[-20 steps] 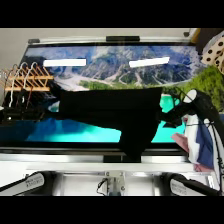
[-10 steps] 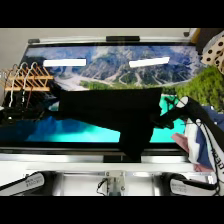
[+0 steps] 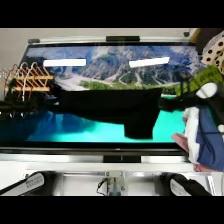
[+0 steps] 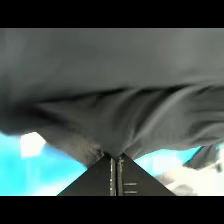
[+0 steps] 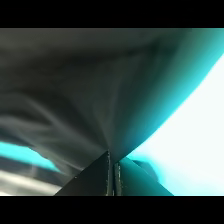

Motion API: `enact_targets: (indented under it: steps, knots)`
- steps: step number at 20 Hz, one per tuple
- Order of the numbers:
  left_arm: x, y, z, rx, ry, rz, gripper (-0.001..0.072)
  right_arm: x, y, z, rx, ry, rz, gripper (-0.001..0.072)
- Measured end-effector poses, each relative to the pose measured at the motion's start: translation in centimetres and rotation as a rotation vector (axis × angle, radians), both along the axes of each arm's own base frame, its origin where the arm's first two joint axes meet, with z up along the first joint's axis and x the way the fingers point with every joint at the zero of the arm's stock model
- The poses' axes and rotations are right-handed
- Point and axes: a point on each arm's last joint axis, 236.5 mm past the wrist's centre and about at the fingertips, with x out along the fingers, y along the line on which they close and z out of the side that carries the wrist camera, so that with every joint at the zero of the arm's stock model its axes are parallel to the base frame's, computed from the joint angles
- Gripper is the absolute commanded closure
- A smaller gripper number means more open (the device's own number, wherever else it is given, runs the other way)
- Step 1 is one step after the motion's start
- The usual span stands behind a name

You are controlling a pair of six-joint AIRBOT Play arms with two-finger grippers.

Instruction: Fold the shirts.

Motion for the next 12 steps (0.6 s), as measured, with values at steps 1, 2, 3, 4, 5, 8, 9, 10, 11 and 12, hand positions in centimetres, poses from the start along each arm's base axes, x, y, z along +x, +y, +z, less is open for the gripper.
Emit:
enact_targets:
  steps: [1, 2, 3, 4, 5, 8, 9, 10, 11, 12]
  knots:
    - [1.1, 0.1, 3.9, -0.008, -0.1, 0.013, 0.0679, 1.0, 0.0, 4.5, -0.006, -0.137, 0.002, 0.0647]
    - [2.0, 0.2, 8.6, -0.013, -0.218, 0.032, 0.0679, 1.7, 0.0, 9.9, -0.014, -0.292, -0.002, 0.0647]
    - [2.4, 0.3, 13.7, -0.02, -0.342, 0.05, 0.0679, 2.0, -0.2, 15.4, -0.02, -0.45, -0.014, 0.0647]
    - [2.3, 0.3, 19.4, -0.018, -0.471, 0.071, 0.0679, 1.7, -0.3, 21.2, -0.024, -0.618, -0.033, 0.0647]
    - [1.7, 0.4, 24.5, -0.002, -0.588, 0.097, 0.0679, 0.5, -0.5, 27.6, -0.026, -0.798, -0.058, 0.0647]
    - [-3.1, -0.5, 38.0, 0.08, -0.891, 0.174, 0.0679, -6.6, -1.3, 42.7, -0.003, -1.224, -0.146, 0.0647]
    - [-5.2, -1.1, 41.5, 0.112, -0.972, 0.208, 0.0679, -9.2, -1.7, 45.9, 0.001, -1.319, -0.174, 0.0647]
    - [-7.2, -1.6, 44.3, 0.145, -1.042, 0.245, 0.0679, -11.9, -2.1, 48.6, 0.006, -1.403, -0.202, 0.0647]
    - [-9.1, -2.1, 46.6, 0.183, -1.099, 0.287, 0.0679, -14.1, -2.4, 50.3, 0.007, -1.461, -0.227, 0.0647]
    - [-10.8, -2.5, 48.2, 0.219, -1.144, 0.328, 0.0679, -15.5, -2.8, 51.2, 0.001, -1.489, -0.246, 0.0647]
